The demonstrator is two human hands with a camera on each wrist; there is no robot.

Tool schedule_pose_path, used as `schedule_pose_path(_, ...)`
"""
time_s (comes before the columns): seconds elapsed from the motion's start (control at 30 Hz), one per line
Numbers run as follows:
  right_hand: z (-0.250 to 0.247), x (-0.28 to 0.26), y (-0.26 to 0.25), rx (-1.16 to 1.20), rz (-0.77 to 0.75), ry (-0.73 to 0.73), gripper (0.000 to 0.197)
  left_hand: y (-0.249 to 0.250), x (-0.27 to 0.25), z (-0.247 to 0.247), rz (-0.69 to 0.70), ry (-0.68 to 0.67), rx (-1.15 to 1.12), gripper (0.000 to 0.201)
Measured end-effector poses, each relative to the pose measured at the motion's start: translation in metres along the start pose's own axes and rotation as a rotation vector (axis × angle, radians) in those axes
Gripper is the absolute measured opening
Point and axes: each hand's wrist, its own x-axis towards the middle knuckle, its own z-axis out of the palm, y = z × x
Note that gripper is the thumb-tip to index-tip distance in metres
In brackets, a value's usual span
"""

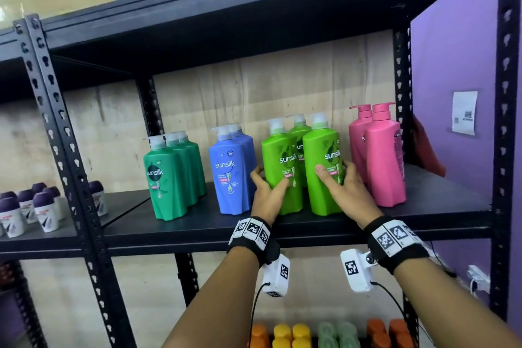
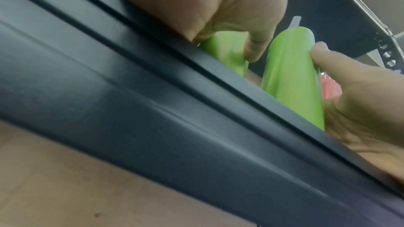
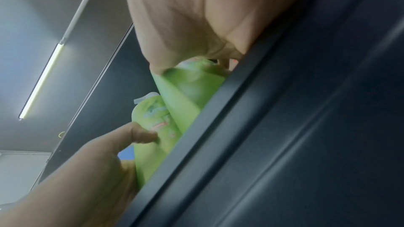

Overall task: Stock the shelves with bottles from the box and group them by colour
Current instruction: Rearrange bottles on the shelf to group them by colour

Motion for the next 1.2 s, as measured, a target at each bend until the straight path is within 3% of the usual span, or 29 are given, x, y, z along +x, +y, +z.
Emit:
schedule_pose_path(0.27,0.004,-0.002,0.003,-0.049,-0.035,0.002,0.085,-0.005,-0.002,0.001,0.023,0.025,0.148,0.082)
schedule_pose_path(0.6,0.005,0.001,0.008,-0.052,-0.054,0.001,0.090,0.004,-0.004,-0.005,-0.076,-0.008,-0.101,0.071)
schedule_pose_path(0.73,0.001,0.002,0.009,-0.033,-0.034,-0.075,0.084,0.007,-0.007,-0.006,-0.090,-0.027,-0.087,0.063)
schedule_pose_path(0.97,0.001,0.001,0.008,-0.060,-0.061,-0.081,0.083,0.012,-0.011,-0.005,-0.080,-0.035,-0.032,0.059)
schedule_pose_path(1.2,0.000,-0.002,0.006,-0.063,-0.069,-0.082,0.081,0.011,-0.010,-0.006,-0.085,-0.034,-0.058,0.067)
